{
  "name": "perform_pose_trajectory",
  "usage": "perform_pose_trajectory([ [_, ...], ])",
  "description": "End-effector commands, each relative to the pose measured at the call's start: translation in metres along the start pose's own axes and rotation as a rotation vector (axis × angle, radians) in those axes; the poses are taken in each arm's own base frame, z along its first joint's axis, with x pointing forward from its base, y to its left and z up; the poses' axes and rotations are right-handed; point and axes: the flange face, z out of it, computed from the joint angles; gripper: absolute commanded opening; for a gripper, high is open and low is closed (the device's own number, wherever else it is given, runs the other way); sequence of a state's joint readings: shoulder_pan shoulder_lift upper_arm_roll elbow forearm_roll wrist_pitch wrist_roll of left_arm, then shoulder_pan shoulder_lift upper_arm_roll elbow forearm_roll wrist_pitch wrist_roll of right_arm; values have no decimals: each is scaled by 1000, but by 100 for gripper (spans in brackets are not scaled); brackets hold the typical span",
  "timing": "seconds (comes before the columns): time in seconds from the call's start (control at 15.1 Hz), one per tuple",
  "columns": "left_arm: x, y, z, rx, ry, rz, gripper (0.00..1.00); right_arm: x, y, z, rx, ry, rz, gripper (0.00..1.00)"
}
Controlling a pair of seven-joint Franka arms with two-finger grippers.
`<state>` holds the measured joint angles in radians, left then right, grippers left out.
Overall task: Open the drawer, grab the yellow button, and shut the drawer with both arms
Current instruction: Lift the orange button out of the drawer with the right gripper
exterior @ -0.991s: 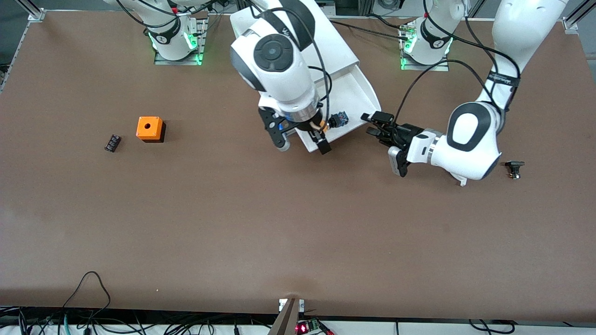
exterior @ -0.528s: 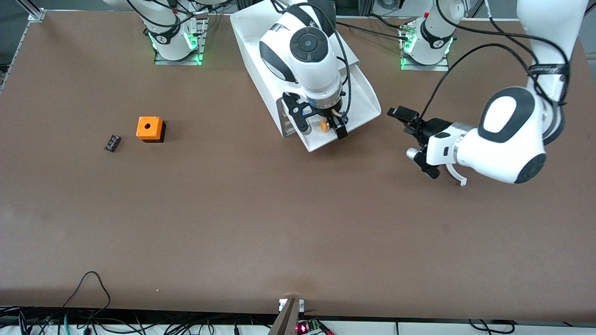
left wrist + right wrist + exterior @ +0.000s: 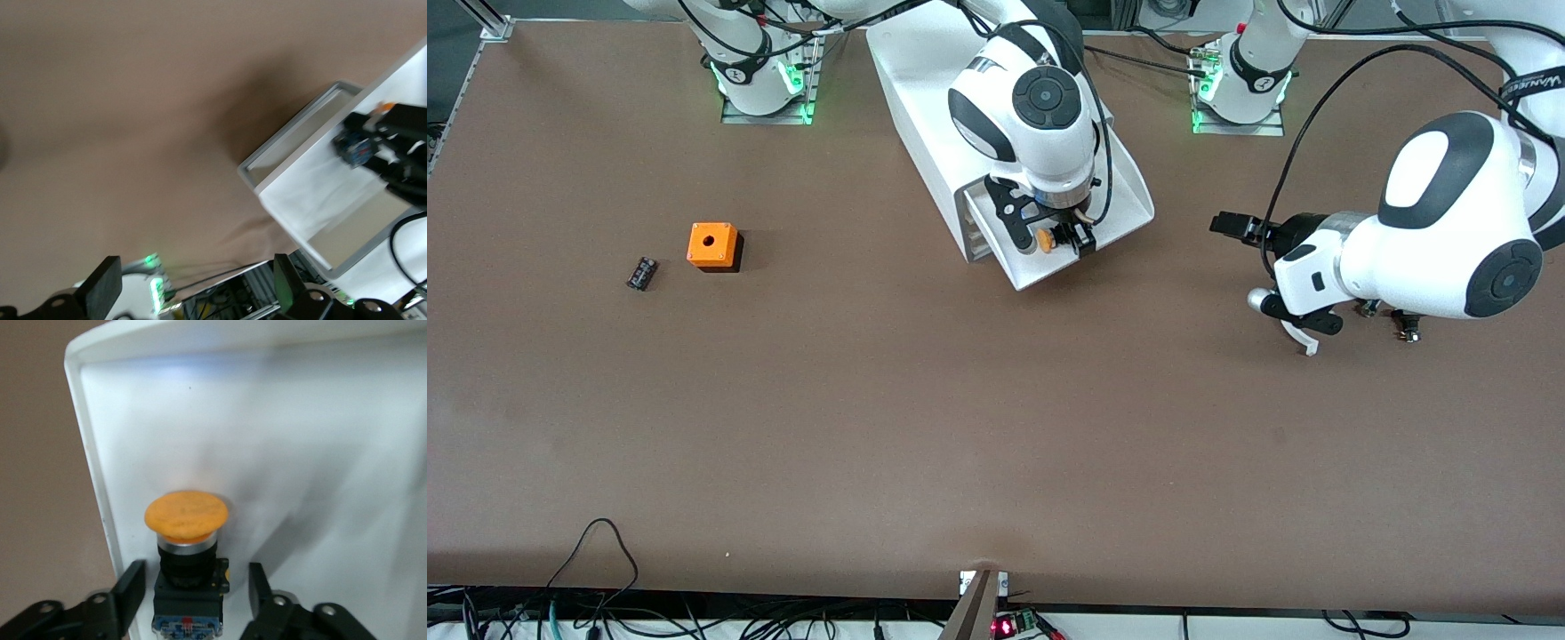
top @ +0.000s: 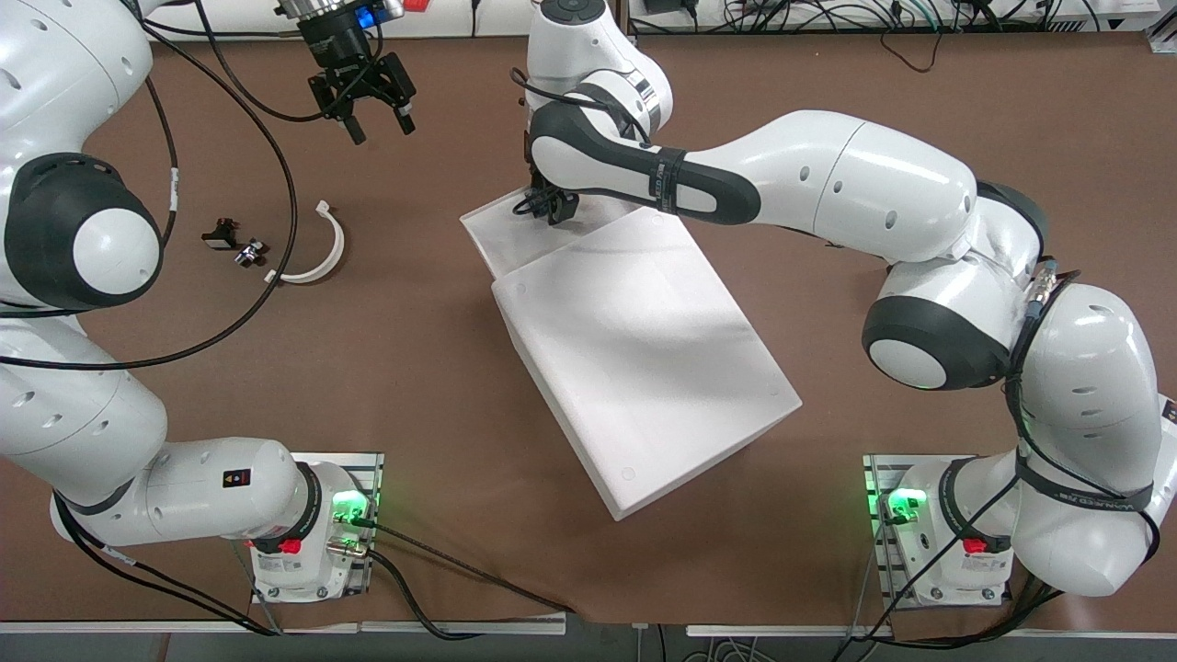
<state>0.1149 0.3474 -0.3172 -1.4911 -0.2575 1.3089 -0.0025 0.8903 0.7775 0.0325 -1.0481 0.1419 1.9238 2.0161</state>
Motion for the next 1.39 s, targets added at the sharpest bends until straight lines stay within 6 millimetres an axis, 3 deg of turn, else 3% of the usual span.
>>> perform_pose_trajectory([
  [0.0,-24,1,-17,61,-36,-30,100,-5,-1,-7,13,10,11,12],
  [0.07,-28,-5,-17,59,-64,-40,100,-4,-1,-7,9,14,10,1],
  [0.2,-35,-24,-20,43,-93,-59,100,-5,1,-12,4,18,2,0],
  [0.33,-37,-34,-19,34,-109,-75,100,-8,-2,-34,27,6,-3,0],
  [0.53,-35,-34,-18,31,-106,-88,100,-5,-9,-64,73,-14,-35,0],
  [0.66,-25,-32,-15,14,-82,-75,100,15,-17,-77,75,-9,-93,0],
  [0.73,-21,-21,-13,18,-63,-55,100,27,-21,-85,74,-4,-145,0],
  [0.86,-15,2,-11,28,-24,-28,100,67,-31,-109,63,8,-236,0],
  [1.06,-6,3,-8,30,23,-168,100,137,-45,-142,45,11,-373,0],
  [1.12,-2,4,-5,31,39,-223,100,157,-48,-145,34,16,-427,0],
  [1.32,9,23,7,44,87,-387,100,245,-57,-155,-27,14,-603,0],
])
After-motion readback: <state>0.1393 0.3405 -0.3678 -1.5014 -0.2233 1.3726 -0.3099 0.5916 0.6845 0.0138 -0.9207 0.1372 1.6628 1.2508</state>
